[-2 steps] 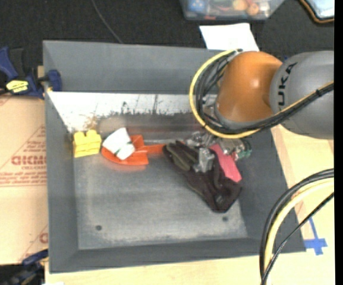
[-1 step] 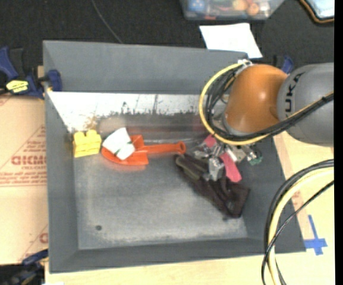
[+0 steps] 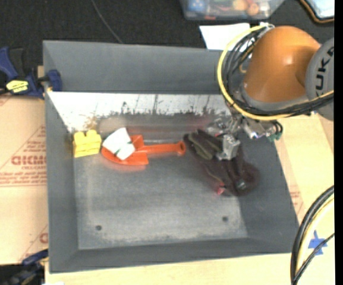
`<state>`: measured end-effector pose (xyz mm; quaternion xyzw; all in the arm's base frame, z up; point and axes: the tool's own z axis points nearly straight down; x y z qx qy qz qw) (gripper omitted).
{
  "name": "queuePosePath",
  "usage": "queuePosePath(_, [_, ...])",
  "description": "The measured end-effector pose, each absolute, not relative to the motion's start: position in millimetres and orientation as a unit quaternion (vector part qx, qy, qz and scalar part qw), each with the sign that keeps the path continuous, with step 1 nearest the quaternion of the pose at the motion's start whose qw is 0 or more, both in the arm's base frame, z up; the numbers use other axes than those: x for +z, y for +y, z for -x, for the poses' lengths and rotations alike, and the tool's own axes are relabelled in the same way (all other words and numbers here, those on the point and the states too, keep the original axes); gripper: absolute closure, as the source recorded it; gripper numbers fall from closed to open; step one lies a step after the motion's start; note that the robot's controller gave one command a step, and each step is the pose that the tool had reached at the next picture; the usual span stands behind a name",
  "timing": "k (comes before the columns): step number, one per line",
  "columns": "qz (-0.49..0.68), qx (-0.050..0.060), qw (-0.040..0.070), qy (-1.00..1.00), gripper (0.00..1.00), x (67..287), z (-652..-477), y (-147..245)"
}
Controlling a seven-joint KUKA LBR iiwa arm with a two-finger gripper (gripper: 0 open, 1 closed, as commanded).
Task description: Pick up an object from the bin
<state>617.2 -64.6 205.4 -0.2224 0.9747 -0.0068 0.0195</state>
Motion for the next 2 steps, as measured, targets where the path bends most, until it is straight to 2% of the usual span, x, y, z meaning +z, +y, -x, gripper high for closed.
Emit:
queuePosePath(1, [0.272, -0.006, 0.019, 0.962, 1.0, 109.3, -573.9, -98.1])
queuePosePath(2, [0.229, -0.007, 0.025, 0.973, 1.0, 149.4, -600.1, -74.8])
